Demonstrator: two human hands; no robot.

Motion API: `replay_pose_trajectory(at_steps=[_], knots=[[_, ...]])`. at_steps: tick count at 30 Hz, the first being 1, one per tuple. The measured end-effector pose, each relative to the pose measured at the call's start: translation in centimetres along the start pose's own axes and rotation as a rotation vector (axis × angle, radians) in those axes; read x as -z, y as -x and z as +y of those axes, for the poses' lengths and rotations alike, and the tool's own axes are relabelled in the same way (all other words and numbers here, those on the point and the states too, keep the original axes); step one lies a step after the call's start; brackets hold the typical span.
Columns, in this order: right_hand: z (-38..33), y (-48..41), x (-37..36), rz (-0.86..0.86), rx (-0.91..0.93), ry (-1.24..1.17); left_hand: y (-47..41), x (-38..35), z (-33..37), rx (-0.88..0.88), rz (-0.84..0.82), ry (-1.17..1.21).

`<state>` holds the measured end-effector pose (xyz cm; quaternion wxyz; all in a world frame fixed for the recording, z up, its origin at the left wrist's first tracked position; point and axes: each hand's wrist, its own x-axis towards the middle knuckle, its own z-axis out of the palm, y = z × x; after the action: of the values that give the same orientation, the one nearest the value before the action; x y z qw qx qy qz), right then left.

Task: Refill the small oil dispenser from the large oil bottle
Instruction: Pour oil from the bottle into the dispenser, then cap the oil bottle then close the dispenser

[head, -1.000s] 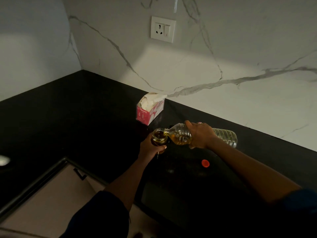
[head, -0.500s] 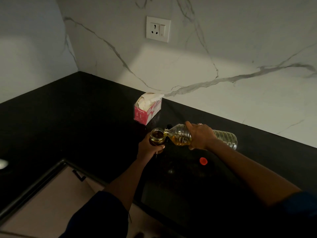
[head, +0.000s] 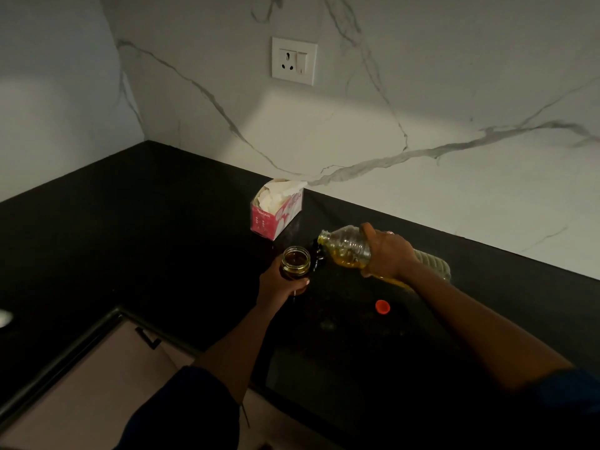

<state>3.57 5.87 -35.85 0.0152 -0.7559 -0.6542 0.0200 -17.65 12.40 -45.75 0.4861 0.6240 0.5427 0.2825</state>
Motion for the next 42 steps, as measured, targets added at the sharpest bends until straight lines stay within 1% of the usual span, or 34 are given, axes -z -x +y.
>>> replay_pose_trajectory(at_steps=[5,11,14,17,23,30,39,42], knots=[[0.5,-0.8,1.2,0.142,-0.136,-0.306,-0.3,-0.2,-0.2,0.016,-0.006,-0.009],[0.2,-1.6,1.3,0.424,-0.23,-0.77,-0.7,-0.4,-0.2,0.027,0.001,-0.035],[0.1,-2.0,0.3,0.472,-0.298,-0.938,-0.8,-0.4,-0.1,0.029,-0.002,-0.05],[0.4,-2.4,-1.1,0.499,-0.356,-1.04,-1.1,-0.6,-0.1,0.034,-0.014,-0.043],[1.3,-2.8,-3.1,0.549,-0.433,-1.153,-1.5,-0.8,-0.3,0.025,-0.017,-0.04],[1.7,-3.3,-3.4,0.542,-0.412,-1.162,-1.9,-1.0,-0.2,0.01,-0.019,-0.032],[1.7,-2.2,-4.4,0.432,-0.444,-1.1,-1.8,-1.2,-0.2,-0.009,-0.002,-0.029],[1.7,-1.1,-4.9,0.385,-0.466,-1.033,-1.9,-1.3,-0.2,0.002,0.007,-0.018]])
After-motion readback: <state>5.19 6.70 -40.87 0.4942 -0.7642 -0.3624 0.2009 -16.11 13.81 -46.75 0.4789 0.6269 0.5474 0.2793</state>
